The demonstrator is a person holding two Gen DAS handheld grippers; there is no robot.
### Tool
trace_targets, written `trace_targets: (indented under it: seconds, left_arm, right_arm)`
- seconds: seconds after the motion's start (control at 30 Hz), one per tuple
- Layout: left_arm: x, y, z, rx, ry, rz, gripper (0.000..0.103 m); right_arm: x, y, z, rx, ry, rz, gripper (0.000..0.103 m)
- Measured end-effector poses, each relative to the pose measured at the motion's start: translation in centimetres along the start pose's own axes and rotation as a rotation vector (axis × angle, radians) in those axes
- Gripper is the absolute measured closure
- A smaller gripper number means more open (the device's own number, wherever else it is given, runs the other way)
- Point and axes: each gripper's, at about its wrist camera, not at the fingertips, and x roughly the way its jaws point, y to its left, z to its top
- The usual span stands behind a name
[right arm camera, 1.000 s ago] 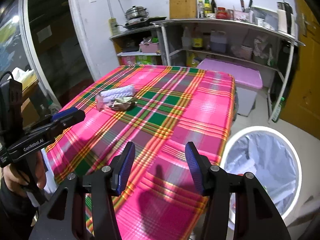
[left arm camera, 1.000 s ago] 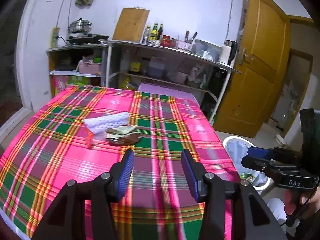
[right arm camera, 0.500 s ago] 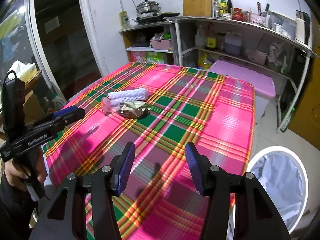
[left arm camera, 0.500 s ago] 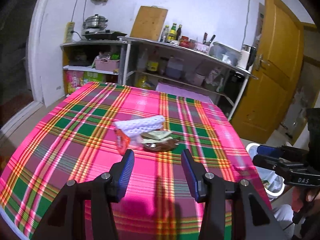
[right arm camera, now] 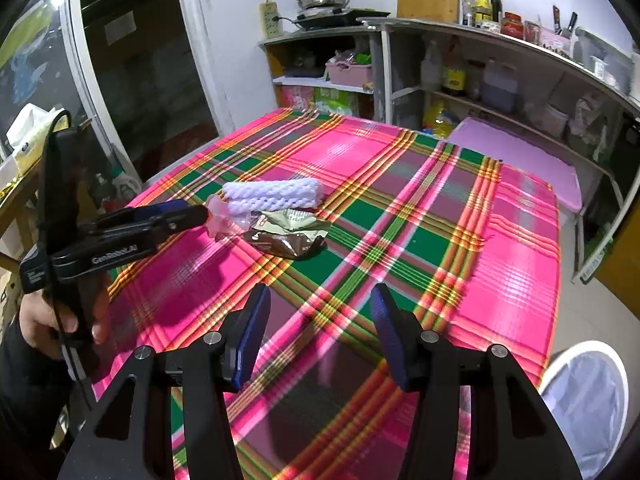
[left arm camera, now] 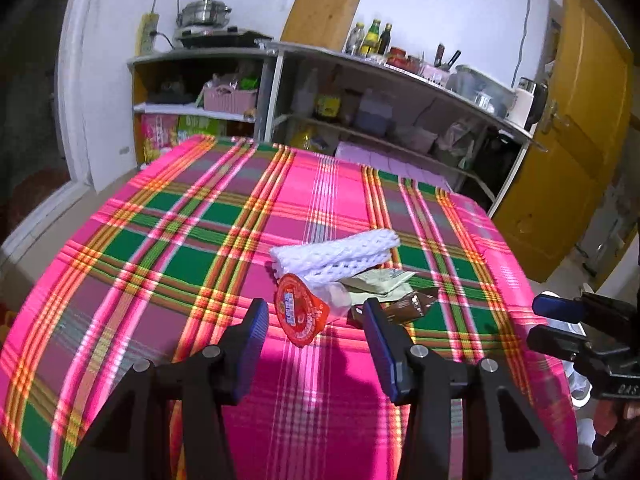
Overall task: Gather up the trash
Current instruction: 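Grasp the red-lidded cup with the left tool while the right tool grasps the brown wrapper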
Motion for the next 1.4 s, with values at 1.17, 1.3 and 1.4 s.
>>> trace_targets:
  seconds: [1.17, 1.3, 1.4]
  left_arm:
    - [-1.3, 2.3, -0.9, -0.070, -0.033, -0.072, 0.097]
    - [-1.6, 2.7, -1.1, -0.079, -0.035, -0.069, 0.097]
    - [-1.8, 2.8, -1.2, -0.084, -0.036, -0.069, 0.097]
  right_arm:
    - [9.5, 2.5, 3.8, -0.156, 0.136, 0.065, 0.050]
    - [9.1, 3.4, 3.3, -0.207, 0.150, 0.095, 0.057]
    - [8.9, 4.2, 3.1, -0.246, 0.153, 0.112, 0.062]
